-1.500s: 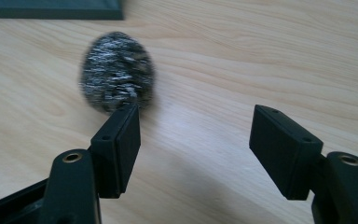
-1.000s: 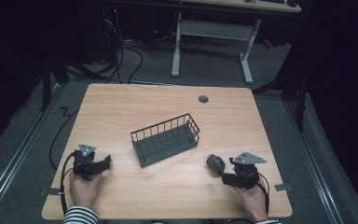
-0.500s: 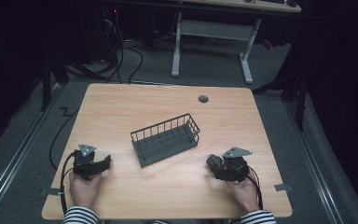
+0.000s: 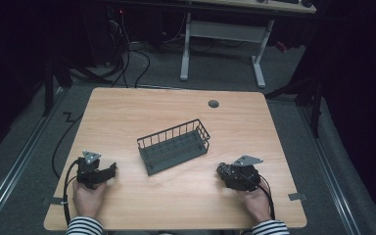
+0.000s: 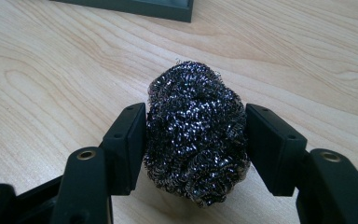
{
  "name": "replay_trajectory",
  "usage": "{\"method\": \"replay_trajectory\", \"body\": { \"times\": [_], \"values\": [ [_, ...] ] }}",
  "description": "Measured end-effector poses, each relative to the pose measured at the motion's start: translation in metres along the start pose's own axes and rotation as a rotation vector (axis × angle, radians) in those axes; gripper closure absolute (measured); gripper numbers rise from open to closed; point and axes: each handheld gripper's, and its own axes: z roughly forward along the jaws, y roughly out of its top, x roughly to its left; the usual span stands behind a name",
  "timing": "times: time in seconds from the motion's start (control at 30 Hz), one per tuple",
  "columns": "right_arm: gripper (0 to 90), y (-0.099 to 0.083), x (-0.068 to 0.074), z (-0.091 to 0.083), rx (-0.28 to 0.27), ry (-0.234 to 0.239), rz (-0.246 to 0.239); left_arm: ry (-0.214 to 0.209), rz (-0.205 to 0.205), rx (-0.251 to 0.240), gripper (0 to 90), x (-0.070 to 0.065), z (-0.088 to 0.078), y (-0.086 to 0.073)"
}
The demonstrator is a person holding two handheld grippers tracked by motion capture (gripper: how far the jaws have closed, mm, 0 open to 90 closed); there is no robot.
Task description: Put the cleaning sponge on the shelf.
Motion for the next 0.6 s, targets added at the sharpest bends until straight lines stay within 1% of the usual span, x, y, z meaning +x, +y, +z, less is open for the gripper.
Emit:
{"method": "replay_trajectory", "body": {
  "times": [0.17, 0.2, 0.33, 0.6],
  "values": [
    [41.4, 0.001, -0.001, -0.006, -0.024, 0.014, 0.001, 0.000, 0.000, 0.000, 25.2, 0.000, 0.000, 0.000],
    [41.4, 0.001, 0.000, -0.007, -0.029, 0.018, 0.009, 0.000, 0.000, 0.000, 25.2, 0.000, 0.000, 0.000],
    [41.4, 0.004, 0.000, -0.011, -0.038, 0.046, 0.012, 0.000, 0.000, 0.000, 25.2, 0.000, 0.000, 0.000],
    [41.3, 0.015, 0.005, -0.023, -0.082, 0.094, 0.002, -0.001, 0.000, 0.000, 25.2, 0.000, 0.000, 0.000]
  ]
}}
